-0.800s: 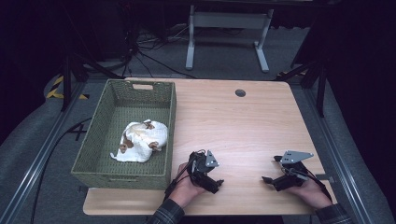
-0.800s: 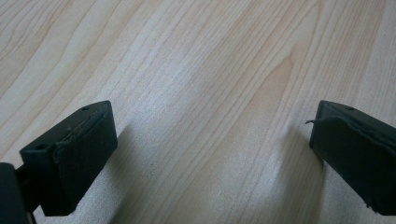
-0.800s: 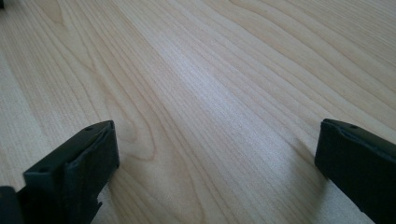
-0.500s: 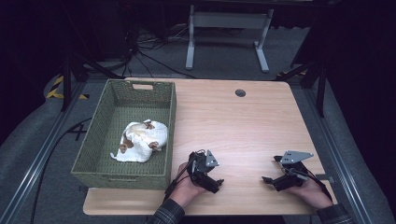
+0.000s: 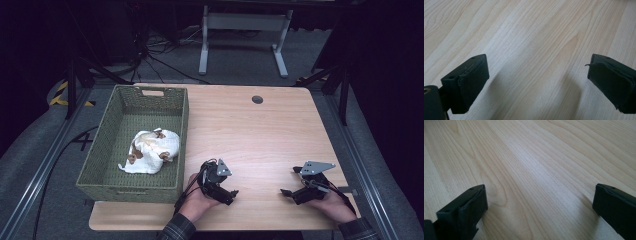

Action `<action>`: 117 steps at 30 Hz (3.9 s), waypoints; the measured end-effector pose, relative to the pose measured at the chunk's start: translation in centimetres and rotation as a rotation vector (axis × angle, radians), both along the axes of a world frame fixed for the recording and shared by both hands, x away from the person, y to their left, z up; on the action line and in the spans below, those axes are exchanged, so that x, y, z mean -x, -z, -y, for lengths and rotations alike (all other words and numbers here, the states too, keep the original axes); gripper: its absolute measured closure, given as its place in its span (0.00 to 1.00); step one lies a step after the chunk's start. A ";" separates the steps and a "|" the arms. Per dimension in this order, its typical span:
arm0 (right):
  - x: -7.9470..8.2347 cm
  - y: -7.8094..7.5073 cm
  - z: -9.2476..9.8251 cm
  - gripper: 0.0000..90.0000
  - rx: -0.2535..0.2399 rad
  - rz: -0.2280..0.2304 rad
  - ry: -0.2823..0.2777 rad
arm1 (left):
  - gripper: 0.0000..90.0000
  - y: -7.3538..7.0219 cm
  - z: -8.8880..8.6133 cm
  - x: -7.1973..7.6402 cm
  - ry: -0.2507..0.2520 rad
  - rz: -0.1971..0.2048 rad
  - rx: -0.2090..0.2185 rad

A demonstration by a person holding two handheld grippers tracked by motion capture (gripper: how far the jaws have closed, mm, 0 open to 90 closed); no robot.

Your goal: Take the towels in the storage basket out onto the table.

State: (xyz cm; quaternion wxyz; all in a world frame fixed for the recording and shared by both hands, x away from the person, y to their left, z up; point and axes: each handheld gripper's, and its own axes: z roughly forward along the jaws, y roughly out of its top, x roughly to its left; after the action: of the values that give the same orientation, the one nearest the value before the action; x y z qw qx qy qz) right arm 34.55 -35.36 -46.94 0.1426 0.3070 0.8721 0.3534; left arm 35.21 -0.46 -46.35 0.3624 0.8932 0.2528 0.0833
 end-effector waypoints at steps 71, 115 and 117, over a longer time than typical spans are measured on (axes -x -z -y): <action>0.1 0.0 0.1 0.00 -0.001 -0.005 -0.002 | 0.07 -5.5 -0.7 -1.7 0.030 -0.056 0.048; 0.0 0.0 0.1 0.00 0.001 -0.003 -0.011 | 0.09 -11.5 -3.5 -4.0 0.037 -0.020 0.079; 0.0 0.0 0.1 0.00 0.001 -0.003 -0.011 | 0.09 -11.6 -3.6 -4.1 0.036 -0.022 0.078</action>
State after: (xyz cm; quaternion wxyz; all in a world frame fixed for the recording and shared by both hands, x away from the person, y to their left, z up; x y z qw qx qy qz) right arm 34.55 -35.48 -46.93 0.1394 0.3028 0.8741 0.3532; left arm 39.33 3.16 -34.70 0.3954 0.8838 0.2436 0.0572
